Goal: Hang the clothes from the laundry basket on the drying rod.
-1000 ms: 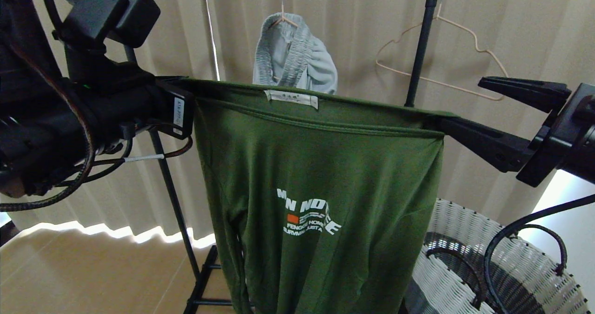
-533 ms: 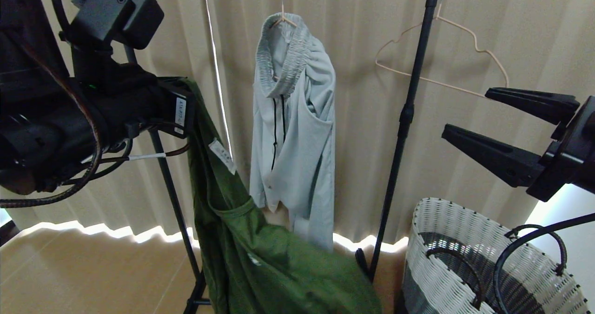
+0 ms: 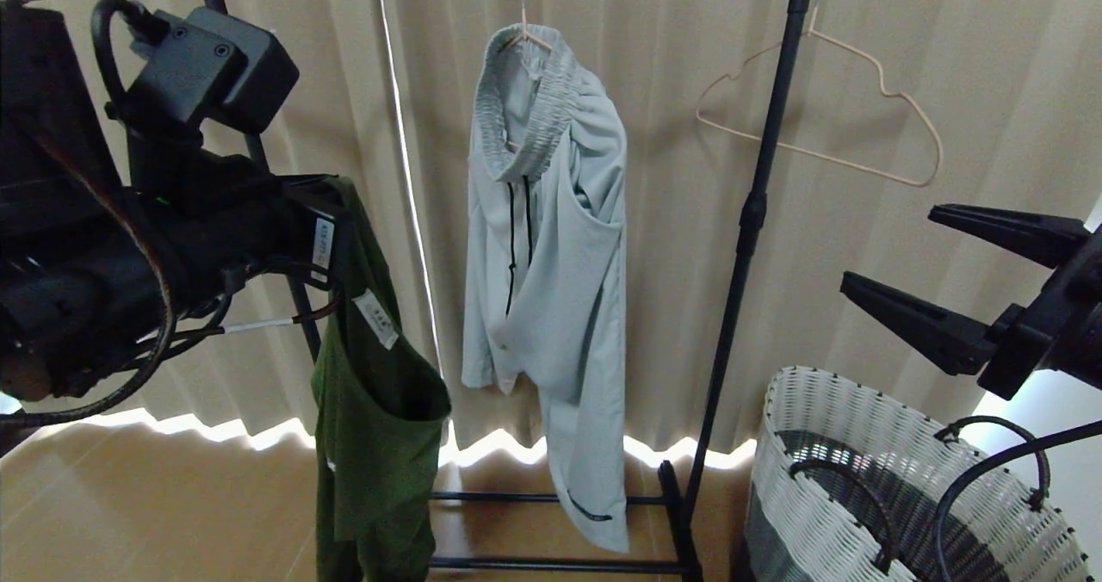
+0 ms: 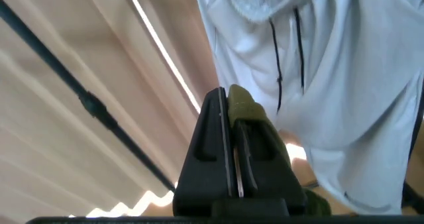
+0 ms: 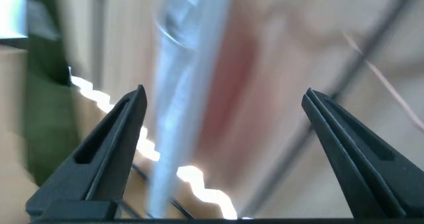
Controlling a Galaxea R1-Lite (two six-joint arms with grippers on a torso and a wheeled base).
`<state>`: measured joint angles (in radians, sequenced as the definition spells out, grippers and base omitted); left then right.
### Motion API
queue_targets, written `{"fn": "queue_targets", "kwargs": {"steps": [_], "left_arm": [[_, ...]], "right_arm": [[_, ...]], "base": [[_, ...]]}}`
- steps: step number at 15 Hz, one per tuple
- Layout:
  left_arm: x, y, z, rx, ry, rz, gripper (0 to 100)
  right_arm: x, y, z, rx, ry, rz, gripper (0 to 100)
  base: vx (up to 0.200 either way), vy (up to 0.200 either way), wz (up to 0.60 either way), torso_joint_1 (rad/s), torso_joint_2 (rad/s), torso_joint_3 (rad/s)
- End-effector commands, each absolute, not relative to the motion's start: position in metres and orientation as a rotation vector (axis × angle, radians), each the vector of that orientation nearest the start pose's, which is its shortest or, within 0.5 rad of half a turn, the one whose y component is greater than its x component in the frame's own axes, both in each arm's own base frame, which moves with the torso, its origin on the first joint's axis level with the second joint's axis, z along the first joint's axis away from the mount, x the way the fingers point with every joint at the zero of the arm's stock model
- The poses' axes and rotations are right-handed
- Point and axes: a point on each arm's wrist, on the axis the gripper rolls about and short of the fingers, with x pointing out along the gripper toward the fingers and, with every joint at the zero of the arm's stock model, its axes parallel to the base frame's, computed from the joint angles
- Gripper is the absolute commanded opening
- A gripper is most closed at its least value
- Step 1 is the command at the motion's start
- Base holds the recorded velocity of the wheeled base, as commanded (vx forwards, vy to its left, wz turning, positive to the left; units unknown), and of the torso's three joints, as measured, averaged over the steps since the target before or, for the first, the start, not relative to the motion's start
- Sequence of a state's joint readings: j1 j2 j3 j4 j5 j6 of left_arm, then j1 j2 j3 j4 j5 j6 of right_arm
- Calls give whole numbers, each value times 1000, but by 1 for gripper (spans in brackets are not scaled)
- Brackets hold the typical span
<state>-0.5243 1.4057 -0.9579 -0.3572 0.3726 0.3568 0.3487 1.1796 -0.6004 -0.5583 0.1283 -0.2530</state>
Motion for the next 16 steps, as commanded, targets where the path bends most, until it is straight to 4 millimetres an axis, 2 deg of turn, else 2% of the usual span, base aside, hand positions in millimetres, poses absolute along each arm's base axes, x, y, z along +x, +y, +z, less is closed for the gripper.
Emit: {"fn": "queue_targets", "kwargs": {"steps": [1,2,4,7,10,13,16], "left_arm": [[206,-99,277,394,62,-126,0],[203,-92,275,395,68,-106,0],[201,-86,270,400,82,-90,0],[200,-86,271,399,80,-90,0],[200,-86,270,400,82,-90,0],[200,-86,270,400,83,-90,0],[198,-85,268,404,88,-93,0]], "right_arm": [[167,45,230,-299,5,379,100],[168,37,224,-327,25,335,100],[165,33,219,-336,37,319,100],[167,33,221,-330,-2,314,100],[163,32,214,-330,5,310,100],[167,22,214,-322,16,248,100],[166,20,215,-299,15,240,100]], "base": [[0,0,0,0,0,0],[0,0,0,0,0,0],[0,0,0,0,0,0],[0,0,0,0,0,0],[0,0,0,0,0,0],[0,0,0,0,0,0],[0,0,0,50,-107,-59]]}}
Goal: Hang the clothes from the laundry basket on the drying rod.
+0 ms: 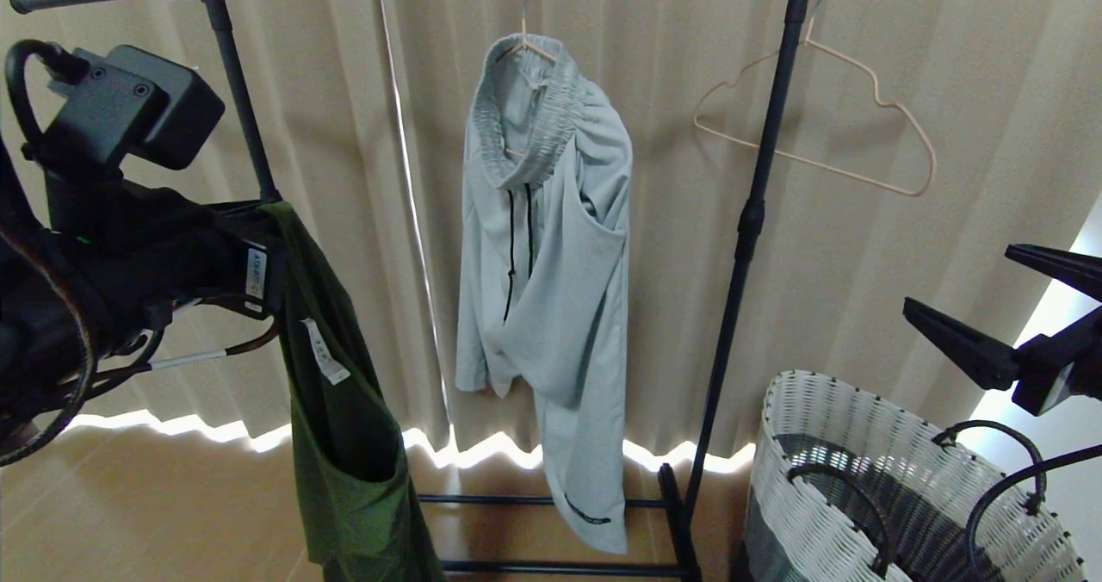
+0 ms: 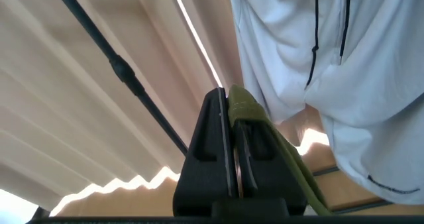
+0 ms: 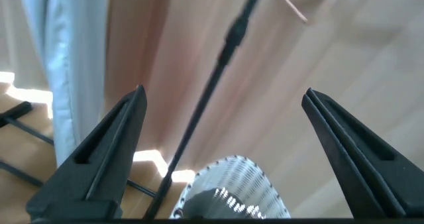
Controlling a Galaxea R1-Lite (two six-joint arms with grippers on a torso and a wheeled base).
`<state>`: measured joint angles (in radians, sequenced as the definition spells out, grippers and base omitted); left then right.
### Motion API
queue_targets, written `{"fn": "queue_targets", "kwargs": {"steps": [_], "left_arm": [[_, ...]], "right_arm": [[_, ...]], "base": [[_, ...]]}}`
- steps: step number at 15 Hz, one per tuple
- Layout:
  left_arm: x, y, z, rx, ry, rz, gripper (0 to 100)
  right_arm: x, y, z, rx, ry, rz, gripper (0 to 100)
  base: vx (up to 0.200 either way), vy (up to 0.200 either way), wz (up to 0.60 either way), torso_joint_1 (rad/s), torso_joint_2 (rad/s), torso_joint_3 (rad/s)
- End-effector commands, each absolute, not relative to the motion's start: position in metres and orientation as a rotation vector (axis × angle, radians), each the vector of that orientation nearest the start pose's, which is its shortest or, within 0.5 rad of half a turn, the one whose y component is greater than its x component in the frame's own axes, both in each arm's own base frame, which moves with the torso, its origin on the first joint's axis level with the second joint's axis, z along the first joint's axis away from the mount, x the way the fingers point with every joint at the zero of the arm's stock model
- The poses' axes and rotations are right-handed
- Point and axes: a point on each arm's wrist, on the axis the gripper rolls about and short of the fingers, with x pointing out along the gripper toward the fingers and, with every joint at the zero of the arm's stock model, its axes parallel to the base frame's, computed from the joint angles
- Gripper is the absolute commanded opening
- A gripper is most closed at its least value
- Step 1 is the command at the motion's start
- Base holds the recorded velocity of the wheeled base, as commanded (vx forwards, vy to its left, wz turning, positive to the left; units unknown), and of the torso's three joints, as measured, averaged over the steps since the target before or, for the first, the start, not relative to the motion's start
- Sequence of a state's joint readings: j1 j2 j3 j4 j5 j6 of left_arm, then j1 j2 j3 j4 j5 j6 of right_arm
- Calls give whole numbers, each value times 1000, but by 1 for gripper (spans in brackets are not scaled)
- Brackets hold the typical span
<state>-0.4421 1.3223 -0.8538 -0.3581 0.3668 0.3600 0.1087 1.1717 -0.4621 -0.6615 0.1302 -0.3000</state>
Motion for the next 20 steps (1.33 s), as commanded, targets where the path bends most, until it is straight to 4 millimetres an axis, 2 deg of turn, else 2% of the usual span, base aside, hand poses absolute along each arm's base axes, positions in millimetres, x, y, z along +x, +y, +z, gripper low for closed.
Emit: {"fn": "queue_targets", "kwargs": {"steps": [1,4,8,20], "left_arm": [[197,-84,263,410,102,-95,0],[191,-77,256,417,122,-79,0],[187,-68,240,434,174,-60,0],[184,-67,238,462,146,-60,0]], "right_arm": [[167,20,215,-294,14,239,100],[167,18,215,-292,19,227,100],[167,17,214,-292,23,223,100],[171,4,212,-296,54,145,100]], "base": [[0,0,0,119,-207,-217],[0,0,0,178,-217,-258],[0,0,0,93,-613,-259],[0,0,0,258,-477,-254]]}}
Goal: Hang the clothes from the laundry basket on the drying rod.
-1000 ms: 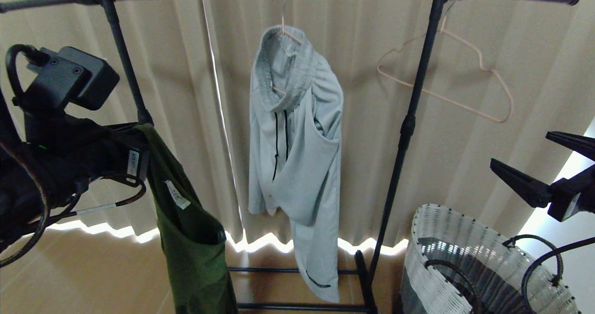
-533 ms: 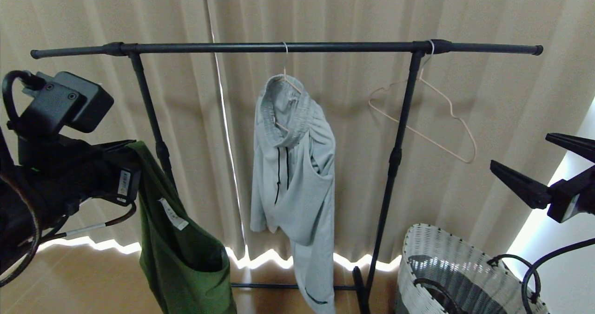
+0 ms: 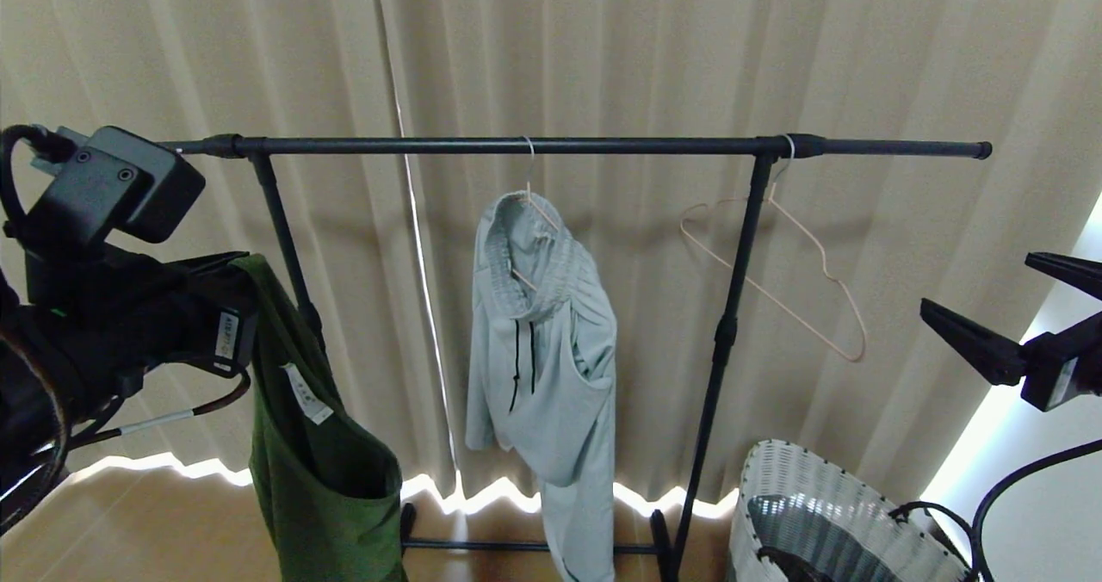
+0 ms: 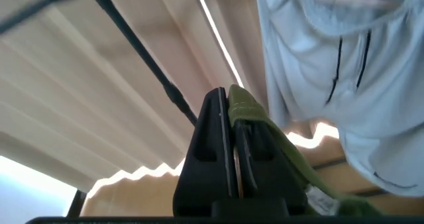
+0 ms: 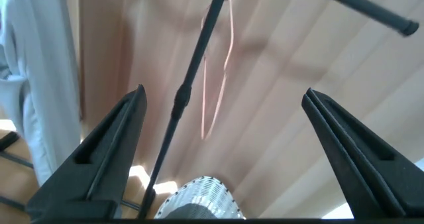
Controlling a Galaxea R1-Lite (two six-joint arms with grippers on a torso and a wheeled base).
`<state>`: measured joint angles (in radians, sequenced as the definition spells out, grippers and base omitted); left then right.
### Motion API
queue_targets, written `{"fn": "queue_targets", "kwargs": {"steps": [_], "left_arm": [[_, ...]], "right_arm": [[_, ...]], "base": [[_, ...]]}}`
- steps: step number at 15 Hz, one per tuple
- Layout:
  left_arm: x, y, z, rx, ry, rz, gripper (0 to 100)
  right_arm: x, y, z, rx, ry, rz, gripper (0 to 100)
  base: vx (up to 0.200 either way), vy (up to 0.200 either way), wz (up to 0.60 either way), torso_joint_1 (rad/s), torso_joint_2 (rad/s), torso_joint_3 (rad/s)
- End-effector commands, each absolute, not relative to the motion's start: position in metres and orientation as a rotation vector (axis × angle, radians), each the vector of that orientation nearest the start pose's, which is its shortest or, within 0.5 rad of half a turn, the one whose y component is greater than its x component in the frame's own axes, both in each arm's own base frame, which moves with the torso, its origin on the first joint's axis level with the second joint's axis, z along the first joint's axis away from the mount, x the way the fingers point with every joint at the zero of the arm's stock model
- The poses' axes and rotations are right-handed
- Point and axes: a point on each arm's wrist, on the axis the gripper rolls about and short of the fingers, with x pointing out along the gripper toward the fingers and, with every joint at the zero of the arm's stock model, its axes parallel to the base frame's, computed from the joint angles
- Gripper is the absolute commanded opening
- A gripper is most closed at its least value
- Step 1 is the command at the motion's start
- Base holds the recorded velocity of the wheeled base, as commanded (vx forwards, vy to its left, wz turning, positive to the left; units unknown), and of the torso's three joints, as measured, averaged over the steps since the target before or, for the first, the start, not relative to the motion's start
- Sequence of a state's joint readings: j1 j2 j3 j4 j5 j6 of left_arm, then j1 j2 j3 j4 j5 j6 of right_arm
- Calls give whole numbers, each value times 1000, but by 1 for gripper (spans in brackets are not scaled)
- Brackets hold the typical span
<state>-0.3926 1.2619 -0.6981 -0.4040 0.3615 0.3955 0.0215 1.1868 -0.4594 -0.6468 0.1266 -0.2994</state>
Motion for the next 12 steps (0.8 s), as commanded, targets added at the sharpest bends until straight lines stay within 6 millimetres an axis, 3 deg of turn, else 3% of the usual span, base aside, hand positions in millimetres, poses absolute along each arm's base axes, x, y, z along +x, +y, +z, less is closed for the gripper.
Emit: {"fn": "queue_targets", "kwargs": {"steps": [1,6,12], "left_arm": [[182,-66,236,501,124,-59,0],[176,-60,228,578,70,-46,0],[174,-60,231,567,47,-71,0]], "right_arm": [[172,3,215,-295,54,136,100],[170,0,228,-282,395,102,100],[171,-1,228,-294,416,58,100]], "base": [[0,0,0,110,-217,-105],[0,0,0,19,-37,-18],[0,0,0,0,0,0]]}}
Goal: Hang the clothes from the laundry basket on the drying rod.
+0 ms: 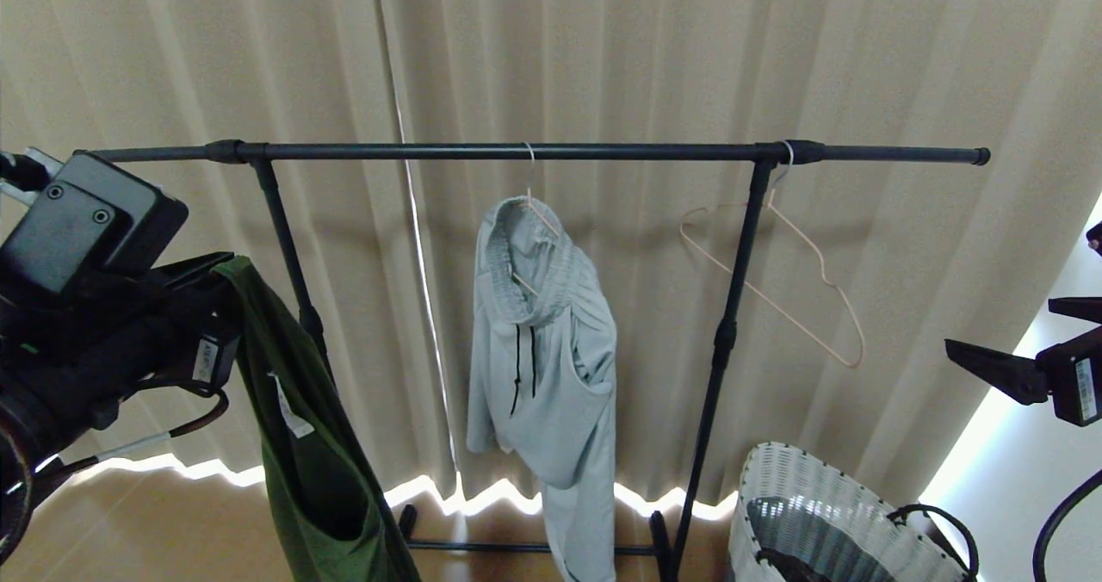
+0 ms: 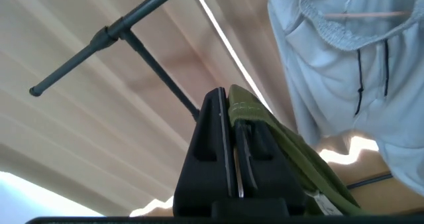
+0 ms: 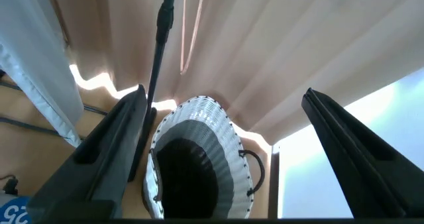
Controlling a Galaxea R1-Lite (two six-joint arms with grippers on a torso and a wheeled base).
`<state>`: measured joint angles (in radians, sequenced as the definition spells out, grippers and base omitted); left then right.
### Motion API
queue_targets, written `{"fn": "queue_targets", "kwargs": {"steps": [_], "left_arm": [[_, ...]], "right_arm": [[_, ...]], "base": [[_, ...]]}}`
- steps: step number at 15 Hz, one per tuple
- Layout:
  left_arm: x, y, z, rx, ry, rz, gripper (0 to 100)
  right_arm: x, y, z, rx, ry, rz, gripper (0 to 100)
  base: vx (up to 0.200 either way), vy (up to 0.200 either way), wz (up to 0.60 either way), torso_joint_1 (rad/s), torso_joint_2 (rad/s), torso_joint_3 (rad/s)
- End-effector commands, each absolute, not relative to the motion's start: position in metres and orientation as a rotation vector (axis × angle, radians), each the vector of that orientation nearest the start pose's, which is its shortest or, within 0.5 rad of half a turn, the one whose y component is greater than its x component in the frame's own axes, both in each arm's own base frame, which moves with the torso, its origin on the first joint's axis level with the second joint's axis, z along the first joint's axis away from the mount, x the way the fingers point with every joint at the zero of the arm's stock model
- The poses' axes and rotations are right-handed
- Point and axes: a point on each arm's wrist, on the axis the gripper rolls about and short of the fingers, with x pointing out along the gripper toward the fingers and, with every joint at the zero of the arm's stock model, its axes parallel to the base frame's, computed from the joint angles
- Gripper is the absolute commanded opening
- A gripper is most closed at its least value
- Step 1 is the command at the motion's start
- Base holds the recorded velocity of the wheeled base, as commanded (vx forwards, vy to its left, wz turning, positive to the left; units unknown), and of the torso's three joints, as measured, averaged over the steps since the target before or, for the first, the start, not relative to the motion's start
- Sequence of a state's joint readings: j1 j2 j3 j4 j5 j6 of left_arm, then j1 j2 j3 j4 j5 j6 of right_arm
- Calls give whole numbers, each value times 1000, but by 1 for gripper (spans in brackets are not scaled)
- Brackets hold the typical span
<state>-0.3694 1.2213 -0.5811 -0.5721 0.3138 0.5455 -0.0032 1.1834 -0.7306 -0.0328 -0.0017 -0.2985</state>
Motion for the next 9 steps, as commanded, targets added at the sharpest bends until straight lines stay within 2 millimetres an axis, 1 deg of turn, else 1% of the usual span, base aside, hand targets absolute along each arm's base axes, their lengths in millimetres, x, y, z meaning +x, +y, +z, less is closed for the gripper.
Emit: {"fn": "queue_targets", "kwargs": {"steps": [1,9], "left_arm": [[174,-60,231,567,48,-72,0],[173,-60,228,568,58,-76,0]], "right_arm": [[171,-1,228,-294,416,58,100],[171,0,227,-295,419,60,100]], "base": [[0,0,0,0,0,0],[200,0,0,5,-2,1]]}}
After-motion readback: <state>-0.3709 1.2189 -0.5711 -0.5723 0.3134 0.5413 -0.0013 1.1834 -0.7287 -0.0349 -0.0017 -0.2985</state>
